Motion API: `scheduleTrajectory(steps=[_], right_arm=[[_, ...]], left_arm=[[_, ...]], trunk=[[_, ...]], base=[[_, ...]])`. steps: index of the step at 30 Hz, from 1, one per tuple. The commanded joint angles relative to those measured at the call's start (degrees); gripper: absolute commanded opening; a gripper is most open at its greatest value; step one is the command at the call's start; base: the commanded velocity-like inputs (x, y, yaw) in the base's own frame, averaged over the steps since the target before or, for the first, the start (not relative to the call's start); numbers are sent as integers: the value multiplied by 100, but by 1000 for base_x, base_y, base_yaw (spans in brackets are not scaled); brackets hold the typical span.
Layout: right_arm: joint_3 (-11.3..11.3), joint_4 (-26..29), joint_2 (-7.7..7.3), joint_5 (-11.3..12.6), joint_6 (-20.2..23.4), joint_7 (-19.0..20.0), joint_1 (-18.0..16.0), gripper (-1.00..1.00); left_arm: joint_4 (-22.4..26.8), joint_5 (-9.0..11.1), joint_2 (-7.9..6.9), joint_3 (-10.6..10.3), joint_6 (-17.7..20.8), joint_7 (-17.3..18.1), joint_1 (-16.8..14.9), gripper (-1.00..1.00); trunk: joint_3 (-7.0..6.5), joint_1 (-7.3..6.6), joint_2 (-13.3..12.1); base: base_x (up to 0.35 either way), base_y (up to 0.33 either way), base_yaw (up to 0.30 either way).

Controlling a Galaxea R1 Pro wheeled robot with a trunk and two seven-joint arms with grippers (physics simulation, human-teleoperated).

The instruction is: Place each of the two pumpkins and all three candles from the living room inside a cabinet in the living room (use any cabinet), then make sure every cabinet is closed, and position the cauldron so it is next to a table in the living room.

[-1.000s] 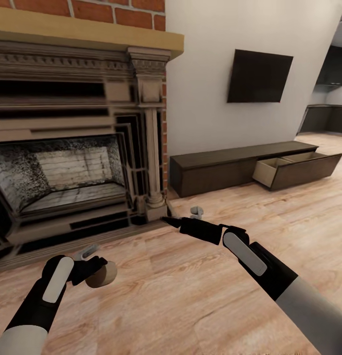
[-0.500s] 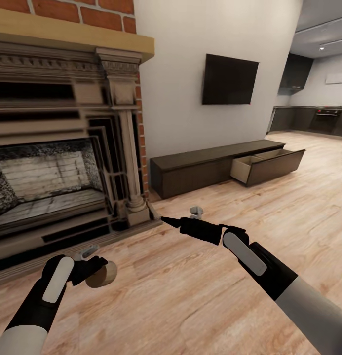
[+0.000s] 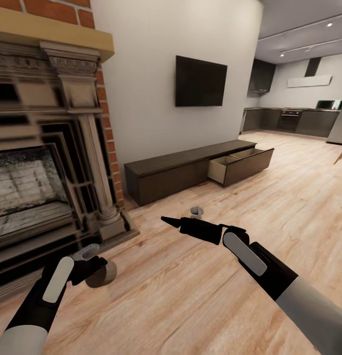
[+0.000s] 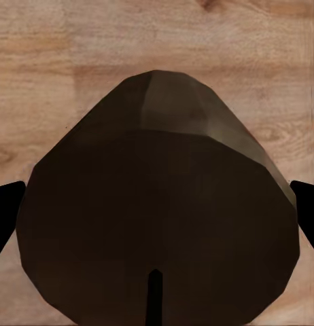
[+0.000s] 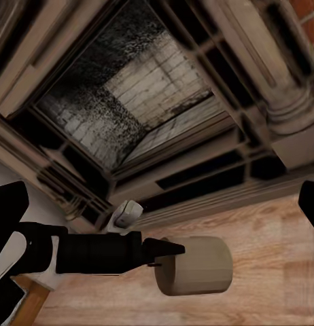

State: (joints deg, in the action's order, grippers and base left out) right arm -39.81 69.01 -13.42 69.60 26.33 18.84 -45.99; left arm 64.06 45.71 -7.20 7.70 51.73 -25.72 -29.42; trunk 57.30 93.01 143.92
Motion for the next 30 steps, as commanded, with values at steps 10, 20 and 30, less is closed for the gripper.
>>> scheduleTrajectory(steps=[10,20,30], right_arm=[[-9,0,-2,36,12,23,-7,100],[-9,-10,4,36,11,20,-7,100],[452,-215,4,413,29,31,-7,100]], left_arm=[[10,71,-1,4,13,-56,-2,-100],[10,61,-1,4,13,-56,-2,-100],[-2,64,-1,-1,10,-56,-2,-100]], trunk=[[-34,2,2],[-60,2,2],[-84,2,2]], base=[[272,-163,-274],[276,-161,-248],[280,-156,-275]])
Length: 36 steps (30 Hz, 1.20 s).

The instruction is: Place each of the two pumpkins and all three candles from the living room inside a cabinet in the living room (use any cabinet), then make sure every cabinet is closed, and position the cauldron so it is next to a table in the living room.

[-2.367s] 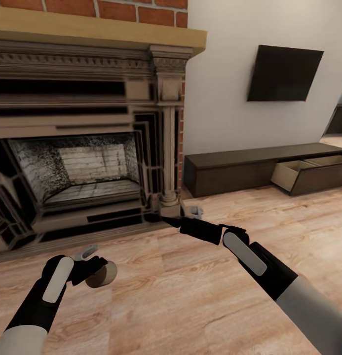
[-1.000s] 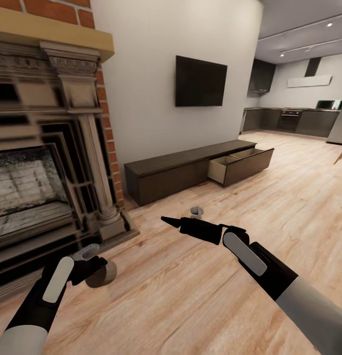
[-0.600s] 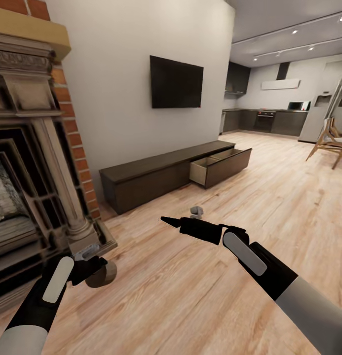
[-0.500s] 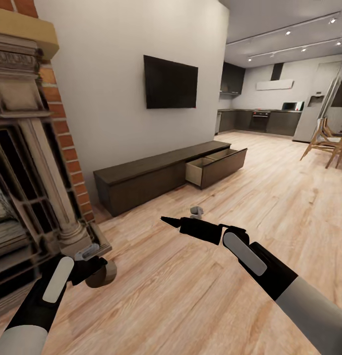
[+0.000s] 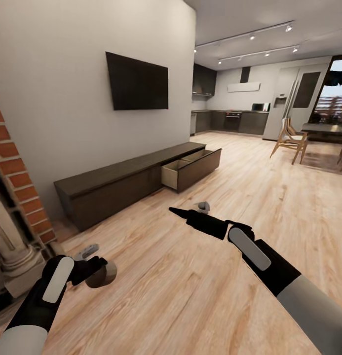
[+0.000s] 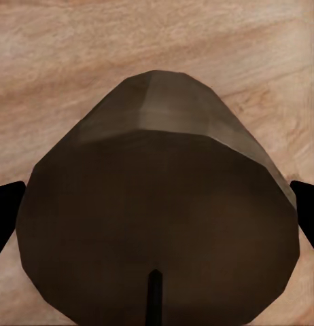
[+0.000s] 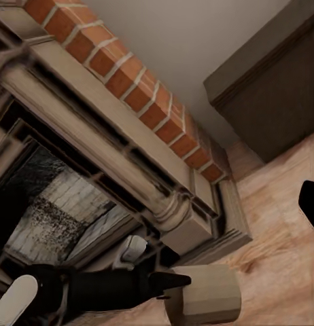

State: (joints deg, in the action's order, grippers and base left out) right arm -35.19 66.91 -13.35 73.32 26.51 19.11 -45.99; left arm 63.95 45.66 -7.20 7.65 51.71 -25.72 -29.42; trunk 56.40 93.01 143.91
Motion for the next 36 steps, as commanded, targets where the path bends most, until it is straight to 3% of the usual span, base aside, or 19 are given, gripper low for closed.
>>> scheduleTrajectory(steps=[1,3,7,21,32,36], right_arm=[[2,-19,-2,143,10,1,-6,100],[15,-51,-16,354,6,-11,-6,100],[25,-175,-40,471,9,-20,-6,100],[37,-343,-21,490,98,-38,-6,100],[46,-436,6,499,110,-30,-6,100],[193,-539,-33,505,-14,30,-6,100]], left_arm=[[9,68,-1,5,13,-56,-2,-100],[7,68,-1,1,12,-56,-2,-100],[4,67,-1,0,8,-56,-2,-100],[4,49,-1,-1,6,-58,-2,-100],[4,42,-1,-1,6,-63,-2,-100],[4,40,-1,-9,6,-65,-2,-100]], trunk=[[4,2,3],[3,2,3],[2,2,3],[42,2,3],[142,2,3],[180,2,3]], base=[[281,-156,-281],[281,-155,-287],[282,-149,-291],[317,-19,-252],[323,-1,-58],[323,-63,-1]])
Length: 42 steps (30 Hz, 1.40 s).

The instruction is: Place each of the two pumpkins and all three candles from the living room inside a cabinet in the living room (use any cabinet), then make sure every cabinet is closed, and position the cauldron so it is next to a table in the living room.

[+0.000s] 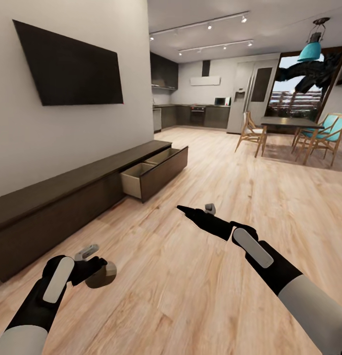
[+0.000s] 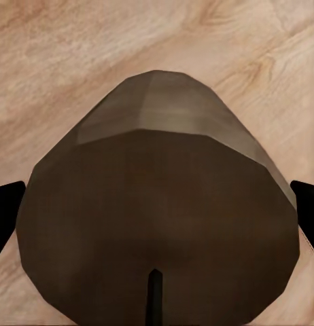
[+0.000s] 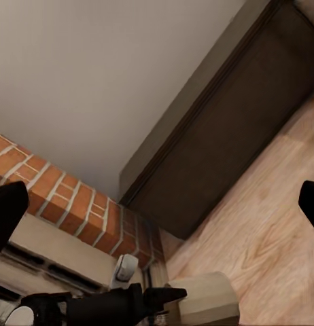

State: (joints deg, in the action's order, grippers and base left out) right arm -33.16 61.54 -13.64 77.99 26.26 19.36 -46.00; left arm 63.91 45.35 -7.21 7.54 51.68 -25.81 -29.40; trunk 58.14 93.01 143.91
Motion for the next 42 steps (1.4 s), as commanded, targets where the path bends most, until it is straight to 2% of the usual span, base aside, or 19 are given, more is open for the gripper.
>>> scheduleTrajectory(steps=[1,17,42], right_arm=[[-3,-51,-2,39,-2,8,-6,100],[28,-387,10,117,-25,-3,-6,100],[22,-414,10,120,-25,13,-6,100]], left_arm=[[4,71,0,-1,9,-55,-4,-100],[-19,71,0,-51,9,-64,-4,-100],[-19,71,0,-51,9,-60,-4,-100]], trunk=[[12,2,3],[20,2,3],[20,2,3]], base=[[323,-81,0],[323,-92,0],[319,-110,0]])
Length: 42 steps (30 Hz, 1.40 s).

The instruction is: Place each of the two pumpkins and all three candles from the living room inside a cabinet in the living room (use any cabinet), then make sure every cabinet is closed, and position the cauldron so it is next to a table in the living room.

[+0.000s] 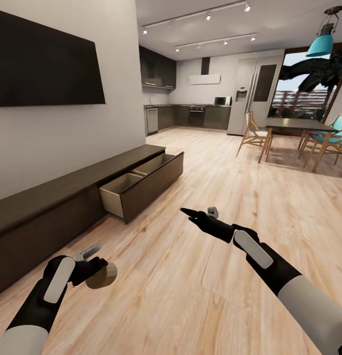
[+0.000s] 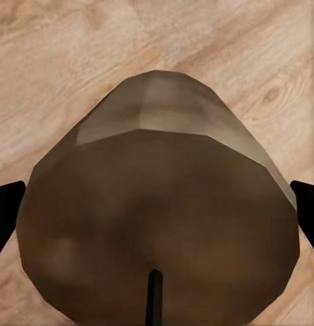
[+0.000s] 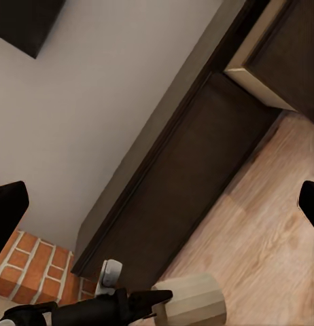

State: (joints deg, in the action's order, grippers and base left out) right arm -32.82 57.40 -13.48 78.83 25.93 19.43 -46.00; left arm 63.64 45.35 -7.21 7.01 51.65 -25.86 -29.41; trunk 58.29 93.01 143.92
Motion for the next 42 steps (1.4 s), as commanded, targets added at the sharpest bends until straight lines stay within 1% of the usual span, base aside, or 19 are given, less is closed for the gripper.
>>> scheduleTrajectory(steps=[1,6,17,27,33,42], right_arm=[[-13,-1,-5,36,9,6,-5,100],[-10,-2,-5,36,9,-7,-5,100],[-8,-9,-5,36,9,-1,-5,100],[-5,-10,-5,38,9,-1,-5,100],[-8,-10,-5,202,9,7,-5,100],[-7,-10,-5,229,9,8,-5,100]], left_arm=[[8,70,0,3,12,-55,-4,-100],[12,83,0,3,12,-51,-4,-100],[8,112,0,1,12,-51,-4,-100],[5,87,0,-24,12,-51,-4,-100],[8,71,0,-31,5,-51,-4,-100],[8,62,0,-76,3,-59,-4,-100]], trunk=[[6,2,2],[6,2,2],[6,2,2],[6,2,2],[6,2,2],[6,2,2]], base=[[276,-194,0],[166,-135,0],[8,-7,0],[17,-13,0],[191,-162,0],[229,-202,0]])
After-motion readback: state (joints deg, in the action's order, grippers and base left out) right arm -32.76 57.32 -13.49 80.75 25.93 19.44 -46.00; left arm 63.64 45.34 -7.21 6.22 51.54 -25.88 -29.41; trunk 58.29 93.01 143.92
